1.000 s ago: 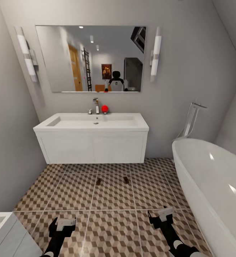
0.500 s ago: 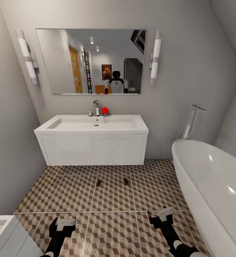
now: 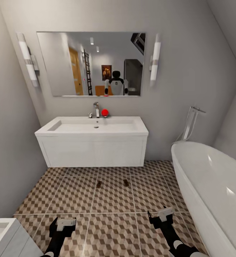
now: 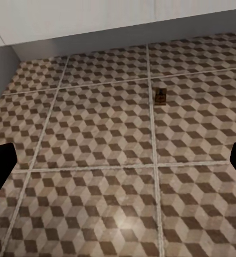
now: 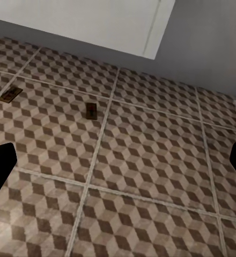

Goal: Take the four mousetraps from the cabinet in the bathroom and place them on the bathroom floor. Make sure all four end up on the same floor surface, and ensure that at least two of them are either under or directly next to the same bathroom sink.

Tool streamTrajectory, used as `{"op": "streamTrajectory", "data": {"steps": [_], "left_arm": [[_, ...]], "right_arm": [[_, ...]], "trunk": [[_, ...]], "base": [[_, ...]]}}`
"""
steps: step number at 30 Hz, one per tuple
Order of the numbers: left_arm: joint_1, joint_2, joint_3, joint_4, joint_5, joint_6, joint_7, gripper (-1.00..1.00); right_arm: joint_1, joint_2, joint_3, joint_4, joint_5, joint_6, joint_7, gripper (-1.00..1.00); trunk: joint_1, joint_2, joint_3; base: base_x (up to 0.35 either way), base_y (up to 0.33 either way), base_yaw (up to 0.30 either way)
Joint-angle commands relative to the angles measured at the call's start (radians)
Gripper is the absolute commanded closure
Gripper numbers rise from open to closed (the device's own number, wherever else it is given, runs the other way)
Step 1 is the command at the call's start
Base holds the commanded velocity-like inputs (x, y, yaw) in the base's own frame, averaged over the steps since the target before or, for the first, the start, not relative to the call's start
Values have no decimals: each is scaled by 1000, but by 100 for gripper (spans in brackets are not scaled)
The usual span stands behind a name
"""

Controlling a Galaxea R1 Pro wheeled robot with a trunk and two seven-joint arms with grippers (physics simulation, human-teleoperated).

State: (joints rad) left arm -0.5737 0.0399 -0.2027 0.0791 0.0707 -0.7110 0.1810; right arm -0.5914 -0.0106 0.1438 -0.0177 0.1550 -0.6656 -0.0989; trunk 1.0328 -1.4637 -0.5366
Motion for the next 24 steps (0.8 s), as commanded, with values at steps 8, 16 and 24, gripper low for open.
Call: {"op": "streamTrajectory", "data": {"steps": [8,16,24], "left_arm": [[-2,0,-9,4,7,-5,2,-100],[-2,0,-9,4,7,-5,2,-100],[-2,0,-8,4,7,-5,2,-100]], "right_arm": [[-1,0,5,1,9,-1,-10,-100],[-1,0,5,1,9,-2,-10,-100],[-1,0,5,1,9,-2,-10,-100]], "trunk": [[-31,56,24],[-61,112,49],[-92,168,74]], "base": [[0,0,0],[0,0,0],[0,0,0]]}}
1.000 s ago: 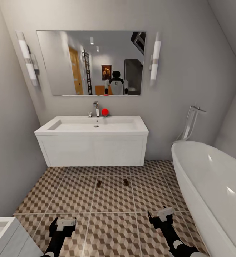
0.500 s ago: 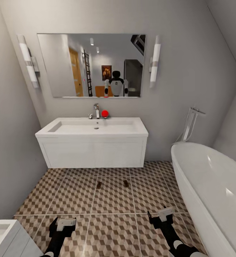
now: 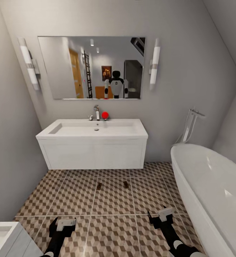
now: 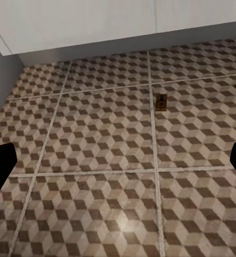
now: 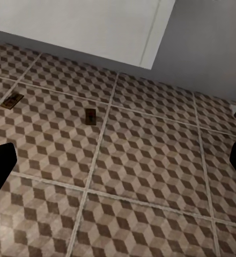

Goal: Take the four mousetraps from the cabinet in the bathroom and place them on the bathroom floor. Make sure all four end up on the same floor surface, and ensure that at least two of them are either under or directly next to the same bathroom sink.

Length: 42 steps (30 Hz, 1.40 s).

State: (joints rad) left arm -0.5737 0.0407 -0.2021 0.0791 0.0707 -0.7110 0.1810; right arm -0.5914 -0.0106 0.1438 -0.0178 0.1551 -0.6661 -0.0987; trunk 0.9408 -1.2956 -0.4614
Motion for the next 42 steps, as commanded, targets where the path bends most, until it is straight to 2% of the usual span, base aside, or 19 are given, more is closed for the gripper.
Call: {"op": "streamTrajectory", "data": {"steps": [1,42], "left_arm": [[-2,-1,-9,4,7,-5,1,-100],[-2,-1,-10,4,7,-5,3,-100]], "right_arm": [[-1,0,5,1,9,-1,-10,-100],[8,0,5,1,9,-1,-10,-100]], "trunk": [[-4,7,2],[-161,294,131]], "base": [[0,0,0],[0,0,0]]}}
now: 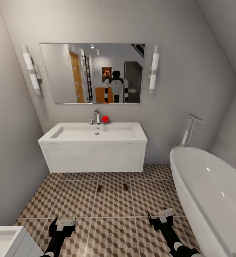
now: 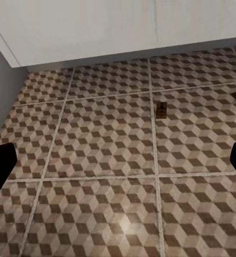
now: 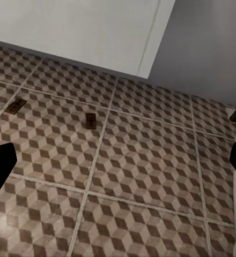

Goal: Take the four mousetraps from the cabinet in the bathroom and place them on the bathroom floor. Make sure all four end up on the same floor surface, and ensure that at least two of them are either under or directly next to the same bathroom sink.

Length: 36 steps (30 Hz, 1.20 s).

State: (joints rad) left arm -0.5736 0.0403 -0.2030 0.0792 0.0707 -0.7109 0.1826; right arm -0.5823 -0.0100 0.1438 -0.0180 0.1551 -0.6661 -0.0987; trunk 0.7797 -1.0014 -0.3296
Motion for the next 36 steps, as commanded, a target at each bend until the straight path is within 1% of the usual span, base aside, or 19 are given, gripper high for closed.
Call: {"op": "streamTrajectory", "data": {"steps": [1,36], "left_arm": [[-2,0,-9,4,7,-5,2,-100],[-2,0,-9,4,7,-2,2,-100]], "right_arm": [[-1,0,5,1,9,-1,-10,-100],[-1,0,5,1,9,-1,-10,-100]], "trunk": [[-4,6,2],[-138,251,112]], "base": [[0,0,0],[0,0,0]]}}
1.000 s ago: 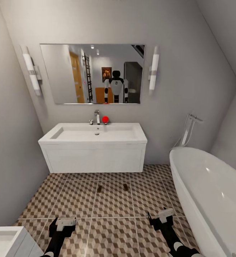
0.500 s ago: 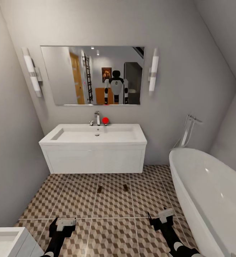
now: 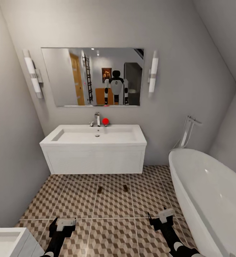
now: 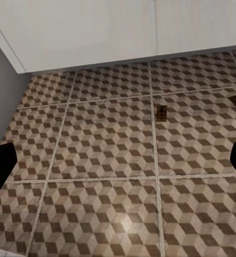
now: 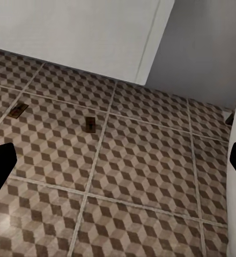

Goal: Take the four mousetraps from the cabinet in the bathroom and place them on the bathroom floor. Make sure all four end up on the same floor surface, and ensure that at least two of them are either under or directly next to the same bathroom sink.

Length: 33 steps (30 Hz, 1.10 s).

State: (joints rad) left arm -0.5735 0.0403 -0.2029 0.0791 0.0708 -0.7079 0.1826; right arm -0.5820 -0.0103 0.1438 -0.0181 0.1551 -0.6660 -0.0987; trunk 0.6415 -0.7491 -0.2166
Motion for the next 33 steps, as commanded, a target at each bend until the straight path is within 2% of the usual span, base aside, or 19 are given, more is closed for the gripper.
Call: {"op": "streamTrajectory", "data": {"steps": [1,33], "left_arm": [[-2,0,-9,4,7,-5,2,-100],[-2,0,-8,4,7,-6,2,-100]], "right_arm": [[-1,0,5,1,9,-1,-10,-100],[-1,0,5,1,9,-1,-10,-100]], "trunk": [[-4,6,2],[-126,230,102]], "base": [[0,0,0],[0,0,0]]}}
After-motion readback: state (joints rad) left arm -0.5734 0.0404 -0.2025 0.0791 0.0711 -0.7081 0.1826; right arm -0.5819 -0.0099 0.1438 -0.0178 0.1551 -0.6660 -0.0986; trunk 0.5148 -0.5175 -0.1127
